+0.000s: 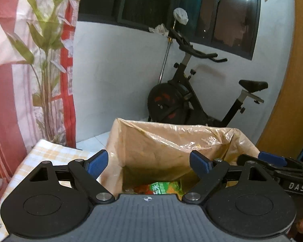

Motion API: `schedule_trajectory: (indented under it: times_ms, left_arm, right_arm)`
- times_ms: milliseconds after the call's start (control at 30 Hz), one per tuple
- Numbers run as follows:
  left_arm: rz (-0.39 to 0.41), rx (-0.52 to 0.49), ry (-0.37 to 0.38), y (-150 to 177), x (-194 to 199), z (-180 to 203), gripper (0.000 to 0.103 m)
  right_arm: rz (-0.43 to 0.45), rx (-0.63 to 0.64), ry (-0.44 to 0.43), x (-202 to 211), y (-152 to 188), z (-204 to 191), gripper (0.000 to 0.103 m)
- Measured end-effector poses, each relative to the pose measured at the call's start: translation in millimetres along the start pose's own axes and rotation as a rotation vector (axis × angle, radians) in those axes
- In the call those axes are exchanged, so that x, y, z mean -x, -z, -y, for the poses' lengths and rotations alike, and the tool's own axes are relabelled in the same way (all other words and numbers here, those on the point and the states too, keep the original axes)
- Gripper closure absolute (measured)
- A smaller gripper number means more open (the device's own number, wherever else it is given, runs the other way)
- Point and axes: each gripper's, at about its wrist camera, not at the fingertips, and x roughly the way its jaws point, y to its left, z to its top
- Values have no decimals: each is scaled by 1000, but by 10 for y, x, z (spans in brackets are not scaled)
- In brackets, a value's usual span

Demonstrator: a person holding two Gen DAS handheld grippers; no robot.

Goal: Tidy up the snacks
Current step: 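Lower both bags into the lined paper bag and open both grippers, then grasp the fruit-print bag with the left gripper while the right gripper grasps the orange cracker bag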

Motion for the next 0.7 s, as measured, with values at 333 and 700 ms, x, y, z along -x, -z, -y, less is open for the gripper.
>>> schedule_trajectory:
  times_ms: [333,700]
  left_arm:
    - [55,47,-61,252,756,-378,14]
    - [64,155,-205,892,1155,-602,14]
  right_arm:
    - [64,73,-99,522,135,-69,9]
    - [-7,136,-143,879,555,23,9]
